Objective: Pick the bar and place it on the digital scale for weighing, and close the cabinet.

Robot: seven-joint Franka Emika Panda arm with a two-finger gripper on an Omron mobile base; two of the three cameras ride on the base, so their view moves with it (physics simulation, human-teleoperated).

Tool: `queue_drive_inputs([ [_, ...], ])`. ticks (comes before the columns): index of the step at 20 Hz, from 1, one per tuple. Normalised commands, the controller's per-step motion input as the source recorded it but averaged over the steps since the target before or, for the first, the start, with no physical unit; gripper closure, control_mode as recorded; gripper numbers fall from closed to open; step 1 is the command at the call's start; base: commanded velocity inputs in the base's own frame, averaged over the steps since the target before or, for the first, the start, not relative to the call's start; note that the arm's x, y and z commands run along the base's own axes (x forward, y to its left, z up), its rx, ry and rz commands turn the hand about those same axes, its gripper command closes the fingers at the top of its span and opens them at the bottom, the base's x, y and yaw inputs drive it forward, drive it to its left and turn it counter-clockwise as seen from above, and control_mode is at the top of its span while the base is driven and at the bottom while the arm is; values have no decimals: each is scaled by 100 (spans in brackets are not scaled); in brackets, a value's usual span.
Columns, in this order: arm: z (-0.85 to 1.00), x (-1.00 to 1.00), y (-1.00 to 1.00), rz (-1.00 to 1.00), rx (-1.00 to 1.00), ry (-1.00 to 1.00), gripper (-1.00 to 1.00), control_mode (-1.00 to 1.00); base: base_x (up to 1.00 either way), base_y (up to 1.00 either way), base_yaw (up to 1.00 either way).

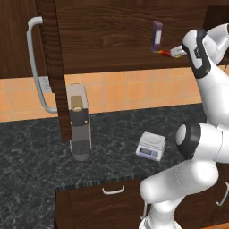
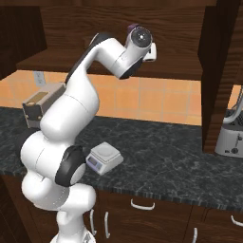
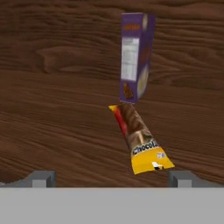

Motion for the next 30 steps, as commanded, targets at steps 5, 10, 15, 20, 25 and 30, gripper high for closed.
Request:
queue_drive_inputs([
  [5, -14, 35, -5, 0, 0, 1, -100, -100, 0, 0, 0],
  [10, -11, 37, -11, 0, 0, 0, -100, -100, 0, 0, 0],
  [15, -2, 31, -20, 0, 0, 1, -100, -100, 0, 0, 0],
  [20, -12, 18, -3, 0, 0, 3, -100, -100, 0, 0, 0],
  [25, -34, 5, 0, 0, 0, 5, 100, -100, 0, 0, 0],
  [30, -35, 13, 9, 0, 0, 3, 100, -100, 0, 0, 0],
])
